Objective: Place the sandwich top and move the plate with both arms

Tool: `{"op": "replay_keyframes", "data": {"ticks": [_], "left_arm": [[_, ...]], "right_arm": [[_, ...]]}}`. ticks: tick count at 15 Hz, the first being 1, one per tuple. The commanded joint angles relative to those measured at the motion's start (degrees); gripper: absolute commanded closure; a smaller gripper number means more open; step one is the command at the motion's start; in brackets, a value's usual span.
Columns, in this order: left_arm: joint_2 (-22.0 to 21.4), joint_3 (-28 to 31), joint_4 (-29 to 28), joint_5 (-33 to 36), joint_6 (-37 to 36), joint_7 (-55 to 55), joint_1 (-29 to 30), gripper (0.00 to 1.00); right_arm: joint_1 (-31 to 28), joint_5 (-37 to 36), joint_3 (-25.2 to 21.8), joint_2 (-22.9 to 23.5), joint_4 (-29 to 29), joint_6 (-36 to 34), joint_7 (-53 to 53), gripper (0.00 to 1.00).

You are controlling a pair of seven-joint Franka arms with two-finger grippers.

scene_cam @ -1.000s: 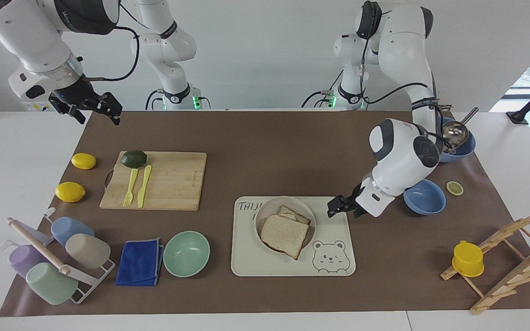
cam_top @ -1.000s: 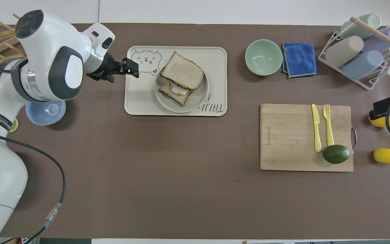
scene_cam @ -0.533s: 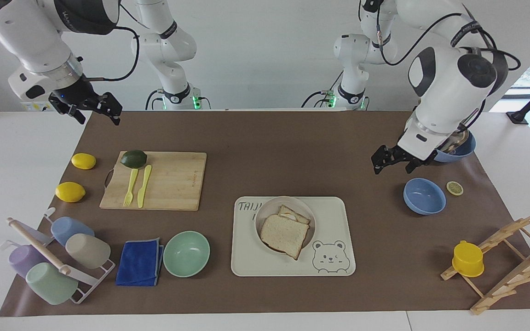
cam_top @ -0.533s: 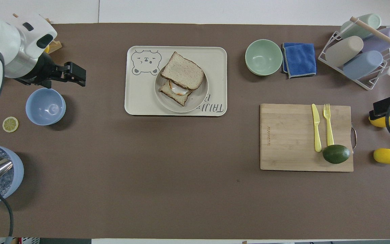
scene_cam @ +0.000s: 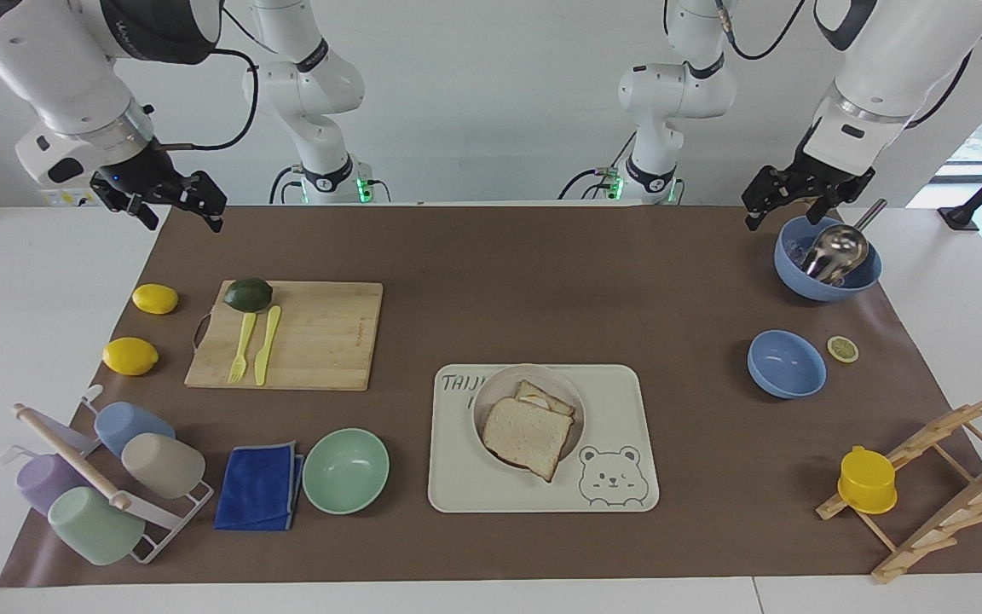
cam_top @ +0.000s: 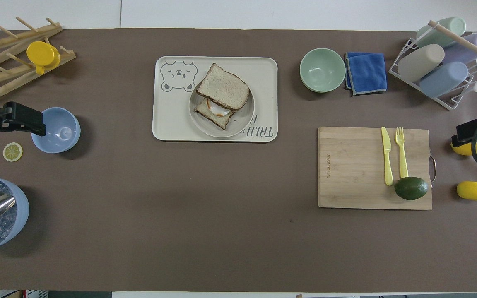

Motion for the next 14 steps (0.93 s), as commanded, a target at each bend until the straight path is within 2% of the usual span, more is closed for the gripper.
{"op": "replay_keyframes", "data": {"ticks": [1,2,4,5,7,11,14], "left_arm": [[-2.19,-4.54,-3.45,1.34,-2.02,-0.33,2.98,0.00],[-3.59,-4.54,-6.25,1.33,-1.06,-0.07,2.89,0.00],[-6.84,-4.54,-13.63,1.16,6.11,-0.06,2.80,0.00],[-7.64,-4.54,-15.40,0.81,8.07,-0.06,2.80,0.00],[-7.04,-4.54,-14.55,0.02,7.13,-0.15,2.80,0.00],[-2.73,-4.45,-5.24,-0.69,-0.60,-0.15,3.06,0.00],[-2.99,-4.54,-5.66,-0.77,-0.09,-0.06,2.98,0.00]], "right_arm": [[-0.49,0.53,0.53,-0.71,-0.55,-0.56,0.88,0.00],[-0.49,0.53,0.53,-0.71,-0.46,-0.56,0.88,0.00],[-0.58,0.53,0.53,-0.71,-0.46,-0.56,0.88,0.00],[-0.49,0.53,0.53,-0.71,-0.55,-0.56,0.88,0.00],[-0.49,0.53,0.53,-0.71,-0.55,-0.56,0.88,0.00],[-0.58,0.53,0.53,-0.71,-0.55,-0.56,0.88,0.00],[-0.67,0.53,0.53,-0.71,-0.55,-0.57,0.88,0.00]]}}
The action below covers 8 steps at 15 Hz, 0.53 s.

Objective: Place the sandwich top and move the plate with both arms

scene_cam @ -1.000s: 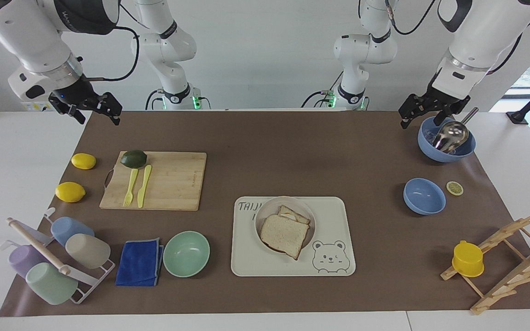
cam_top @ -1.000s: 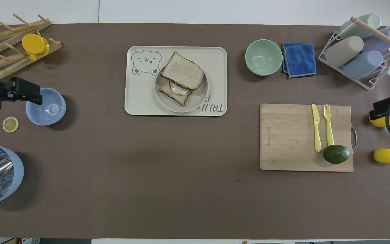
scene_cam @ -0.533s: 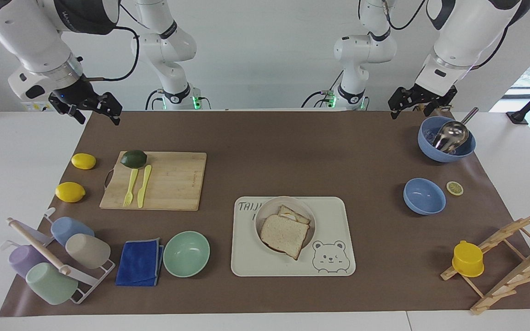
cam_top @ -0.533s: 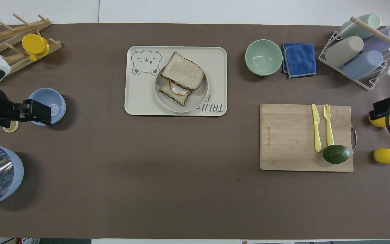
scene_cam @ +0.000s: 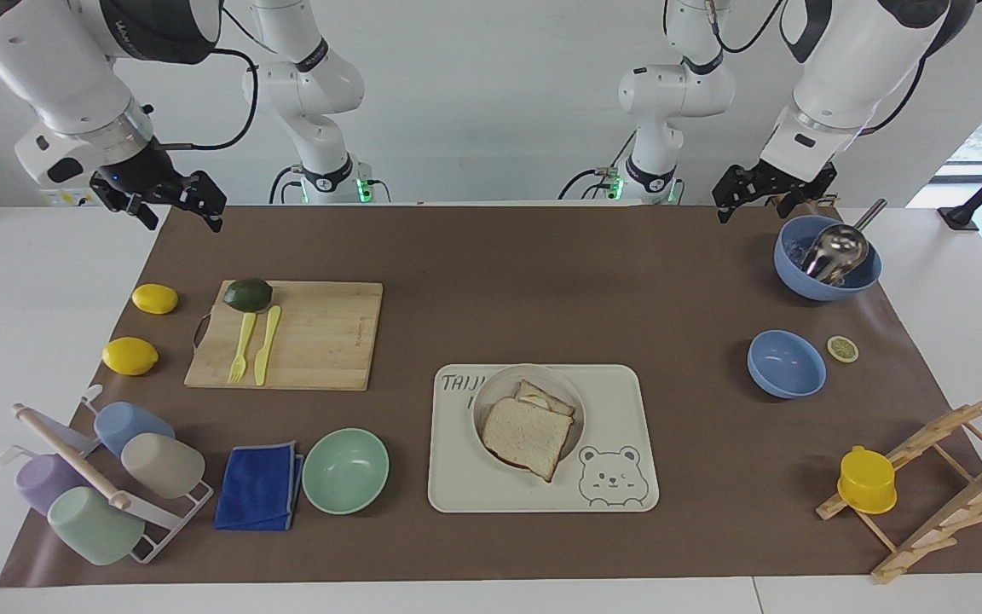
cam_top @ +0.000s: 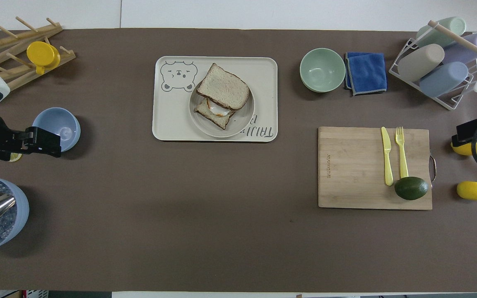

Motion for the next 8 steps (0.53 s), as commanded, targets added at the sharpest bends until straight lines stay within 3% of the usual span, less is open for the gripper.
{"op": "replay_keyframes", "data": {"ticks": [1,8], "left_arm": [[1.06,-0.47,1.64,-0.95,-1.22,0.20,0.83,0.00],[0.71,0.06,0.76,-3.94,0.98,0.20,1.19,0.00]], "right_arm": [[-0.66,0.53,0.53,-0.70,-0.55,-0.56,0.88,0.00],[-0.31,0.62,0.71,-0.62,-0.55,0.05,0.97,0.00]]}}
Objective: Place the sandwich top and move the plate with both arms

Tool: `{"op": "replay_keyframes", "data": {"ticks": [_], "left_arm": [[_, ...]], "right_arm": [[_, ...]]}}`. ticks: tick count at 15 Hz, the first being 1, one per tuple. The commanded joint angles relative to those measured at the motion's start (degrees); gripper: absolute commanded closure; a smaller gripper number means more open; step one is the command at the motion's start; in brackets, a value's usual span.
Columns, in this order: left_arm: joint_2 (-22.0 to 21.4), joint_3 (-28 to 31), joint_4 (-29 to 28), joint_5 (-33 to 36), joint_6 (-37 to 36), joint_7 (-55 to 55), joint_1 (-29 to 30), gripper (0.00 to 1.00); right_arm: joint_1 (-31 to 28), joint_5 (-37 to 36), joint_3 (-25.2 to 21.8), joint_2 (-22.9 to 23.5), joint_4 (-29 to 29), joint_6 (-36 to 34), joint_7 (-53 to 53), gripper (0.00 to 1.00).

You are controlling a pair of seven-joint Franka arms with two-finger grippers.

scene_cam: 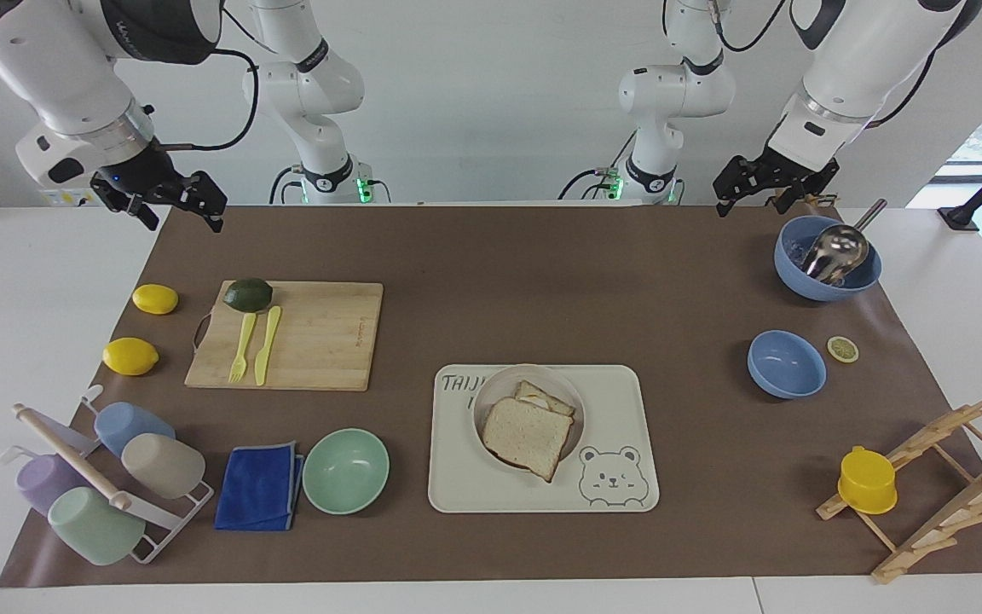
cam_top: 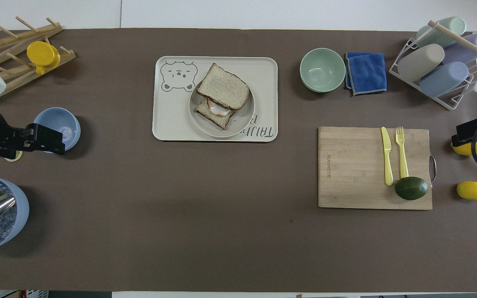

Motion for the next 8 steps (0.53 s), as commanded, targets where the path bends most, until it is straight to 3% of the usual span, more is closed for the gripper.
{"op": "replay_keyframes", "data": {"ticks": [1,8], "left_arm": [[0.47,-0.35,0.56,-0.85,0.50,0.29,0.97,0.00],[0.21,-0.97,0.56,0.73,1.12,0.38,1.15,0.00]], "right_arm": [[-0.38,0.96,0.77,-0.62,-0.37,-0.04,1.14,0.00],[-0.47,1.41,1.30,-0.53,-0.20,-0.04,1.06,0.00]]}}
